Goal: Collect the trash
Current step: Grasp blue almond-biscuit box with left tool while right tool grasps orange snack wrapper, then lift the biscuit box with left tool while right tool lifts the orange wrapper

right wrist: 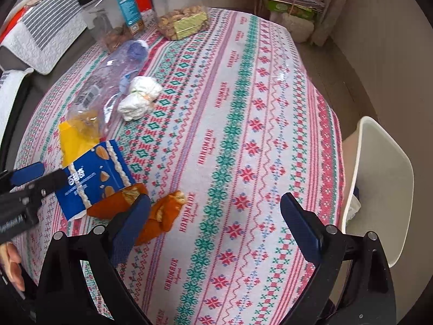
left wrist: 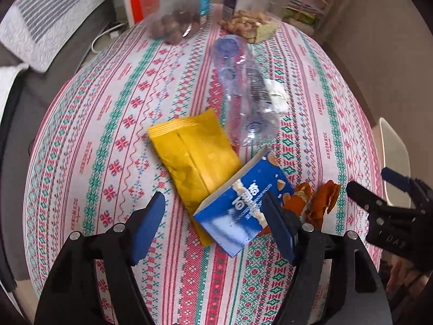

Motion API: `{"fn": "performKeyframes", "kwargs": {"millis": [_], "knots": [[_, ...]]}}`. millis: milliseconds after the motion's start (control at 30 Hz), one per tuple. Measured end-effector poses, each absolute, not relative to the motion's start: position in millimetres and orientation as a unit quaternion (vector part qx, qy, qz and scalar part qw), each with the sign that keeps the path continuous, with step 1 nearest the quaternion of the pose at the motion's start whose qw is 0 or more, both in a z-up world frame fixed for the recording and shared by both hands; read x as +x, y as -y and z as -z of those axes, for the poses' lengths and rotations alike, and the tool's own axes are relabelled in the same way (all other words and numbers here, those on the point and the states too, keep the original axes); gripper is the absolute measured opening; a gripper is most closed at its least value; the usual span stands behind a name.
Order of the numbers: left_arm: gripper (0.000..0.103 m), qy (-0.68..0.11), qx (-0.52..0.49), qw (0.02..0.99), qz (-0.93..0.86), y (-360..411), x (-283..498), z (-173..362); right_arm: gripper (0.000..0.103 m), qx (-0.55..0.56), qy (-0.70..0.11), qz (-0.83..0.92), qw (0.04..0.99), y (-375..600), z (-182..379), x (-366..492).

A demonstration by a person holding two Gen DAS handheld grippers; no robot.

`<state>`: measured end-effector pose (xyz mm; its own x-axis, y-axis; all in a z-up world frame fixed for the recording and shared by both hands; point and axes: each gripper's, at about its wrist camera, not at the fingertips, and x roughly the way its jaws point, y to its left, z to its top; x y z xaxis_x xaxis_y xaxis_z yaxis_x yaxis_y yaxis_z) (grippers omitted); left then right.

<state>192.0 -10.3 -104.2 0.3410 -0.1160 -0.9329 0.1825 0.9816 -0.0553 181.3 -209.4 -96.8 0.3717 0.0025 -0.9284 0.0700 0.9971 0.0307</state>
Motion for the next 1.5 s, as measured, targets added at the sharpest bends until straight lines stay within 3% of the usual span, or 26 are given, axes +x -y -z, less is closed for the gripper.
{"fn": "performKeyframes", "kwargs": {"millis": [133, 333, 500, 567, 667, 1100, 1267, 1500], "knots": [[0.073, -0.541, 0.143, 0.821, 0.11, 49.6, 184.5, 105.4, 0.093, 0.057, -0.556, 0.039, 0.828, 238.4, 91.6, 176.2], [0.073, -0.544, 0.208, 0.804, 0.115, 74.0, 187.1, 123.1, 0.093, 0.067, -0.559, 0.046, 0.825, 253.9, 93.9, 170.4], [0.073, -0.571, 0.183, 0.787, 0.147, 74.8, 196.4, 135.1, 0.093, 0.069, -0.559, 0.044, 0.825, 257.1, 92.2, 169.7], [0.06, -0.582, 0.184, 0.776, 0.159, 73.7, 196.0, 140.0, 0.093, 0.069, -0.56, 0.042, 0.824, 255.5, 92.0, 171.0], [0.056, -0.582, 0.17, 0.777, 0.168, 67.7, 187.4, 138.7, 0.093, 0.064, -0.565, 0.036, 0.822, 247.8, 93.8, 174.5], [0.055, -0.542, 0.071, 0.825, 0.142, -5.4, 155.6, 85.0, 0.092, 0.072, -0.597, -0.019, 0.799, 190.6, 114.1, 181.9], [0.055, -0.54, 0.079, 0.827, 0.131, -11.0, 149.4, 87.1, 0.082, 0.094, -0.611, -0.016, 0.786, 185.5, 130.7, 185.8], [0.056, -0.541, 0.08, 0.828, 0.125, -11.1, 150.0, 88.0, 0.078, 0.079, -0.597, -0.003, 0.798, 179.7, 131.5, 186.2]]}}
